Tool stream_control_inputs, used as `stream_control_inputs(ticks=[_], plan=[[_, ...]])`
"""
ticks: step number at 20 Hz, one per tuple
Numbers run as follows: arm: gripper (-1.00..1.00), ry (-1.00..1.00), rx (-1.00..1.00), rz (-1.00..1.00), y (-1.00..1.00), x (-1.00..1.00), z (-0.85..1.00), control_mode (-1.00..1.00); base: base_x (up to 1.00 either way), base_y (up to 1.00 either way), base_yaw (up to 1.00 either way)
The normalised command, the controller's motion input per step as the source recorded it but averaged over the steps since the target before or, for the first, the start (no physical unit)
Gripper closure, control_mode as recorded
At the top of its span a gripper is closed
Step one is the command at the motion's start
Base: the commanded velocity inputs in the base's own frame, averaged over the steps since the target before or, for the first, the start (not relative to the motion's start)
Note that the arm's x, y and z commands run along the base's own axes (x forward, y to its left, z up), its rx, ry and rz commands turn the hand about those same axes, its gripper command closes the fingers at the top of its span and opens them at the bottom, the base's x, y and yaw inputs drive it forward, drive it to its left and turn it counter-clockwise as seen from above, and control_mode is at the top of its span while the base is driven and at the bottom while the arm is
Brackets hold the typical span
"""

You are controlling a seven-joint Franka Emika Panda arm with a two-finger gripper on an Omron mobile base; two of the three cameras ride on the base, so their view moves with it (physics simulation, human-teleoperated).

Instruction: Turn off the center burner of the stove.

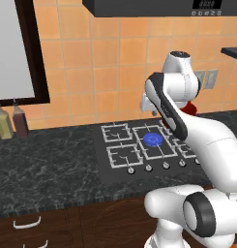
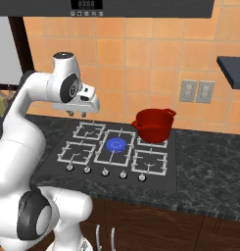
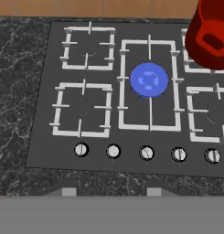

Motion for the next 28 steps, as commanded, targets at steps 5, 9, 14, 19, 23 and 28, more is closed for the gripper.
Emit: stream_control_inputs(ticks=[5,9,14,19,23,28], plan=[[-1.00,0.01,0.00,0.00,-0.06,-0.16,-0.14,-1.00,0.00,0.00,0.00],[-1.00,0.00,0.00,0.05,-0.57,-0.33,-0.34,-1.00,0.00,0.00,0.00],[-1.00,0.07,0.00,0.07,-0.58,-0.20,-0.41,-1.00,0.00,0.00,0.00],[-1.00,0.07,0.00,0.12,-0.57,-0.07,-0.46,-1.00,0.00,0.00,0.00],[-1.00,0.21,0.00,0.12,-0.27,-0.02,-0.48,-1.00,0.00,0.00,0.00],[-1.00,0.14,0.00,0.19,0.00,0.00,-0.59,-1.00,0.00,0.00,0.00]])
